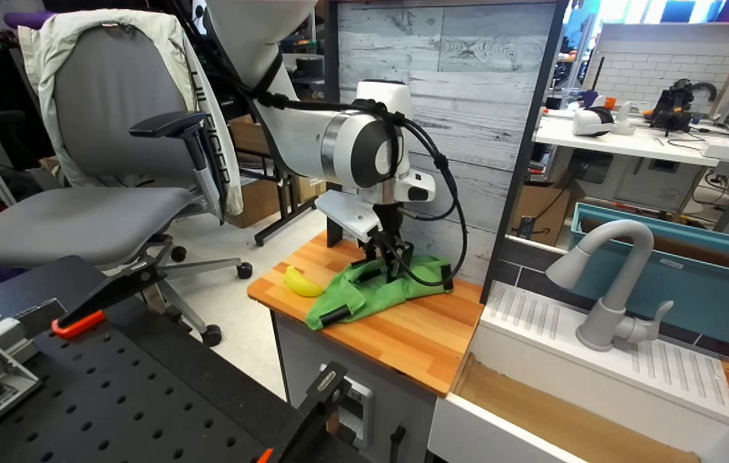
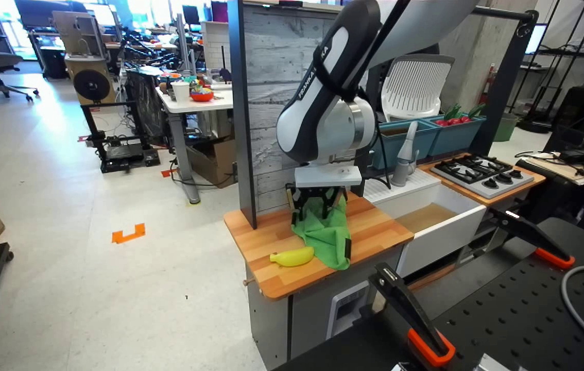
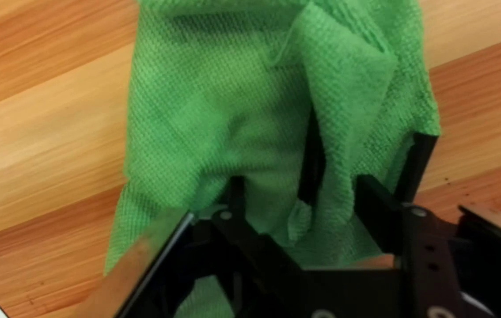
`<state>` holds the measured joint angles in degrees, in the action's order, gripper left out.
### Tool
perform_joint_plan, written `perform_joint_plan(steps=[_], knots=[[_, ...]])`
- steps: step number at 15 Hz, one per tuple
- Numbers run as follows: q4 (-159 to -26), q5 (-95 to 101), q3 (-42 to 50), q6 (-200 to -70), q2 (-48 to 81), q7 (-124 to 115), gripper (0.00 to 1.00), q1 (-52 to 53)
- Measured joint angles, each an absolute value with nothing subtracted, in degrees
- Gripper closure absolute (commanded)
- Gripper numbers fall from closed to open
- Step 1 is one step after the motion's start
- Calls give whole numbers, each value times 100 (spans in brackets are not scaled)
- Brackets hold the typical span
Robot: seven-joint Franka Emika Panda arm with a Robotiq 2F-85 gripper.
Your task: Fold the green towel in half twice
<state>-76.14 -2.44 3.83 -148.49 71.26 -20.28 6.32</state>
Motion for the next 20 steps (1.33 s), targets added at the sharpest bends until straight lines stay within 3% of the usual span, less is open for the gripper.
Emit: perform_joint_plan(steps=[1, 13, 20], knots=[[-7582, -244, 382, -14830, 7151, -2028, 0, 616], [-7593, -244, 382, -14826, 7171, -1914, 0, 534], [-8395, -244, 376, -14982, 6414, -1542, 0, 174]])
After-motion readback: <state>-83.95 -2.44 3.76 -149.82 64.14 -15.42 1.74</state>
